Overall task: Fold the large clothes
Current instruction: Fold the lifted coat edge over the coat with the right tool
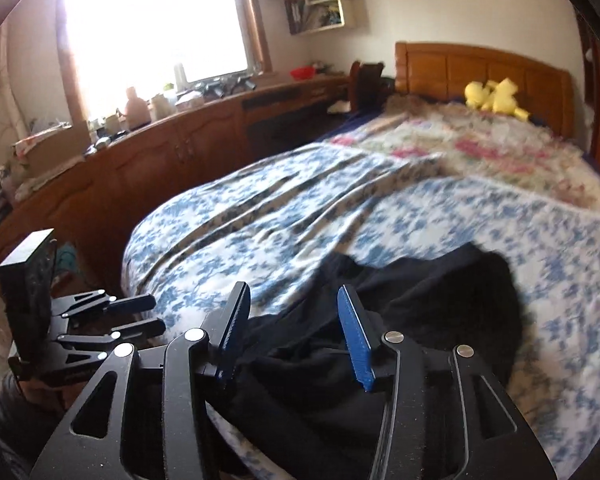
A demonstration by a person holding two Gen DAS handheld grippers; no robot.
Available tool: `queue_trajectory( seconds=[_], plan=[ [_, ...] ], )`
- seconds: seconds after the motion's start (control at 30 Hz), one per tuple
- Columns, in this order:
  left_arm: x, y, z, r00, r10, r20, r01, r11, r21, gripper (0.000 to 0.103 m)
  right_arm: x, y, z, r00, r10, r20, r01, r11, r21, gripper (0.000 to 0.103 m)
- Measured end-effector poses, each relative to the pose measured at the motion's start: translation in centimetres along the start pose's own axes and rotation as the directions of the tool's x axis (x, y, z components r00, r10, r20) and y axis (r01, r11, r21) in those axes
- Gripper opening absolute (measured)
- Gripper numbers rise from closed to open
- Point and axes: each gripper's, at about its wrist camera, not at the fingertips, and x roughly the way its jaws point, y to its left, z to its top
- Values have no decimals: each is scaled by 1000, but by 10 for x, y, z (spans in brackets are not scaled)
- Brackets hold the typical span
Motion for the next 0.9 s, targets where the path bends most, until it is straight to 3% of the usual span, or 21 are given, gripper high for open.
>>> queue_trajectory(
  seconds=[0.13, 0.23, 0.43, 0.57, 0.9],
  plan=[
    [10, -27, 10, 999, -49, 2, 48, 999, 23, 38, -18, -24, -17, 996, -84, -32, 84, 996, -29, 45],
    [17, -45, 15, 997, -77, 3, 77, 996, 43, 38, -19, -45, -42, 989, -110, -95, 109, 994, -11, 32],
    [25, -72, 21, 992, -126, -11, 126, 989, 78, 38, -2, -62, -95, 977, -64, -205, 75, 996, 42, 25],
    [34, -81, 19, 989, -146, -32, 148, 986, 83, 38, 4, -60, -113, 977, -57, -205, 69, 996, 54, 25],
    [67, -101, 18, 980, -170, -101, 180, 978, 109, 38, -15, -66, -118, 988, -36, -153, 49, 995, 88, 25]
  ],
)
